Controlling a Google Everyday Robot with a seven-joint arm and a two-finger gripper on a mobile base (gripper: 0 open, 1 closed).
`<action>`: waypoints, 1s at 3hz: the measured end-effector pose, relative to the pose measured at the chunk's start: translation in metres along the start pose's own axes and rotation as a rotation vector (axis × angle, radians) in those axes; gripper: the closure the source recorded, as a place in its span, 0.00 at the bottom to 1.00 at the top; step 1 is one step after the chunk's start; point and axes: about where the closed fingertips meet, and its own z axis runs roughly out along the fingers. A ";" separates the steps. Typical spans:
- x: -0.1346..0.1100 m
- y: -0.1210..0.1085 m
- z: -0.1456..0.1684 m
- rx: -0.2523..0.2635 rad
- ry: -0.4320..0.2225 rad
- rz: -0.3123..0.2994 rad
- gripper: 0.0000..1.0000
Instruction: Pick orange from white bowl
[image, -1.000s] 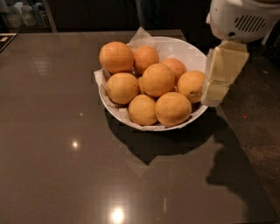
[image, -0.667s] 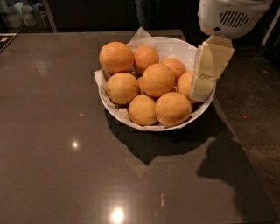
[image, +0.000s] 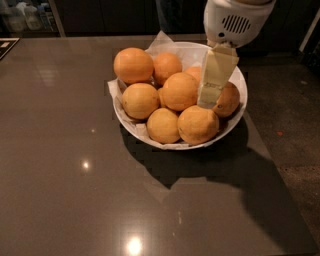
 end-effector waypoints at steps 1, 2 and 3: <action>-0.009 0.001 0.009 -0.028 -0.005 -0.011 0.21; -0.016 0.000 0.017 -0.046 -0.005 -0.025 0.19; -0.021 -0.003 0.023 -0.058 -0.004 -0.034 0.19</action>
Offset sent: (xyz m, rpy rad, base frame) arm -0.0030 0.0126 -0.0274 -0.0382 0.1389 0.0443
